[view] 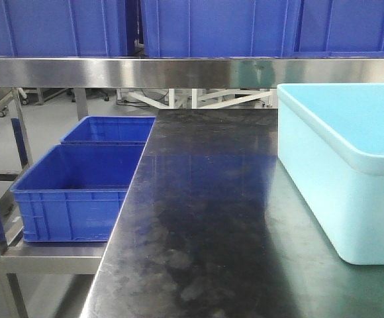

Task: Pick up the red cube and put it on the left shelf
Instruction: 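Move the right gripper over the light-blue bin toward the red cube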

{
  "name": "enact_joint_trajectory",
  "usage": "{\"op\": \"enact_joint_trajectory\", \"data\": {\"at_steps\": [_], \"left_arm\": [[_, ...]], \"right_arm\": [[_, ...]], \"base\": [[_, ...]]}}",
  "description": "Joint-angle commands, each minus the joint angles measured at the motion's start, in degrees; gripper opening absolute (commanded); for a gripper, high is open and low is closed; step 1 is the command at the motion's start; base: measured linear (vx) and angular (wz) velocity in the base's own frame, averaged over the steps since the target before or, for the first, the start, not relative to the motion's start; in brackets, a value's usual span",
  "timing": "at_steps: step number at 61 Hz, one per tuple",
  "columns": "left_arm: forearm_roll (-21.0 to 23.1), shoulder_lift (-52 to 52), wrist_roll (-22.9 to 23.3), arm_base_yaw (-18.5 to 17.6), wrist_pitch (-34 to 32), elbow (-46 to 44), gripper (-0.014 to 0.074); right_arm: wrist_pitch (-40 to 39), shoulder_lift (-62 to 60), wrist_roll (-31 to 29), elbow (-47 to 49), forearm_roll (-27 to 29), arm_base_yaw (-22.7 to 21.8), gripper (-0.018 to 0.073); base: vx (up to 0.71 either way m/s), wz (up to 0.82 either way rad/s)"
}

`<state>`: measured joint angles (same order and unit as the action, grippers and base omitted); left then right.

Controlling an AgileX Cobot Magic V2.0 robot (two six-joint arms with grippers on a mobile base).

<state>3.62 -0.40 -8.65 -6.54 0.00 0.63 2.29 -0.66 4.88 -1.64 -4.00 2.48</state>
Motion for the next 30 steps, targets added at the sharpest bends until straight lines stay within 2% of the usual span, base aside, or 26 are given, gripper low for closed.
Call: {"op": "enact_joint_trajectory", "data": {"at_steps": [1,30], "left_arm": [[0.2,0.5,-0.1,-0.3,-4.8,1.3,0.0106],[0.2,0.5,-0.1,-0.3,-4.8,1.3,0.0106]], "right_arm": [[-5.0,-0.9,-0.5,1.4,-0.1,-0.2,0.0052],[-5.0,-0.9,-0.5,1.4,-0.1,-0.2,0.0052]], "base": [[0.00,0.00],[0.00,0.00]]}}
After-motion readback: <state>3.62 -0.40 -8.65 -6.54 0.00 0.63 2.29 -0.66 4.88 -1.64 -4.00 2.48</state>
